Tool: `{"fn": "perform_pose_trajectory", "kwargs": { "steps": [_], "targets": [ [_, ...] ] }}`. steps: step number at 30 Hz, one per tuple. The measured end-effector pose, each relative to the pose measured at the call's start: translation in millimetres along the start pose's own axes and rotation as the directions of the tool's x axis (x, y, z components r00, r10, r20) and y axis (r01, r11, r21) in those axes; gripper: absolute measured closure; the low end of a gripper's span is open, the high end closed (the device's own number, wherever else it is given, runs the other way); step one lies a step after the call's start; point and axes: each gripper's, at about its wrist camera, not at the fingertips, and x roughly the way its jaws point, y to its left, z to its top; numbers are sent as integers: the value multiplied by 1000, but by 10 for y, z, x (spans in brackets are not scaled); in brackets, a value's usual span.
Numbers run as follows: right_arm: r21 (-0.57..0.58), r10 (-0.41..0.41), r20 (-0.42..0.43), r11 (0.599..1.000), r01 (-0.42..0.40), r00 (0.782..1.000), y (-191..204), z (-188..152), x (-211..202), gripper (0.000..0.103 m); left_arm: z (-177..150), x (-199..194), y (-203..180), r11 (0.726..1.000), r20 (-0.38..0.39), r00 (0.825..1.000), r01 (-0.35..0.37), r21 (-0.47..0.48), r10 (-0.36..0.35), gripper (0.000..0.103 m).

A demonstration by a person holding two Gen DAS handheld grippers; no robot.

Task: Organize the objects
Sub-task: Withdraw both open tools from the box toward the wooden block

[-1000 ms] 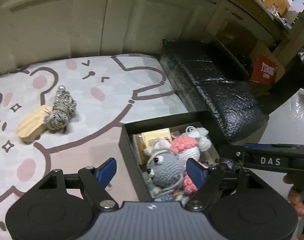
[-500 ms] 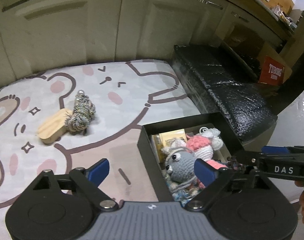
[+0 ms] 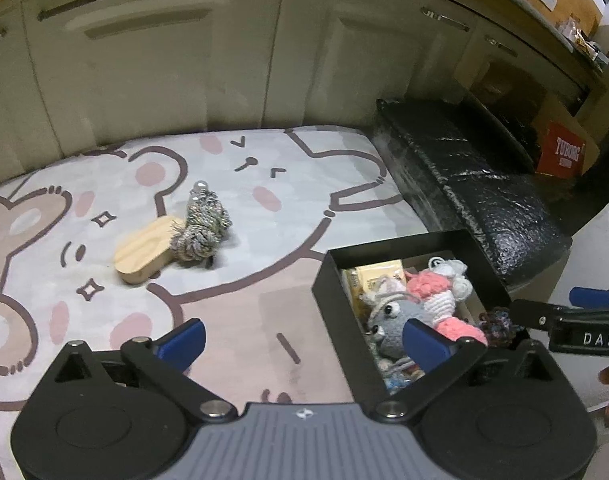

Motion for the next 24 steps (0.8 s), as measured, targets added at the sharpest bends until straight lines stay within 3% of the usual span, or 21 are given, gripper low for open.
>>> {"fn": "perform_pose_trajectory", "kwargs": {
  "steps": [12,19,24],
  "targets": [
    [-10,19,15,1000,-19,1000,228,116,27,0,23,-135,457,997,37,999,-25,-66,28,0],
    [-38,41,21,998,-41,999,524,193,74,0,18,-225,906,987,73,993,-87,-136,98,0],
    [-91,80,28,993,-78,996,825,232,117,0,-9,-228,1201,976,59,986,-143,-166,155,0]
  ]
}}
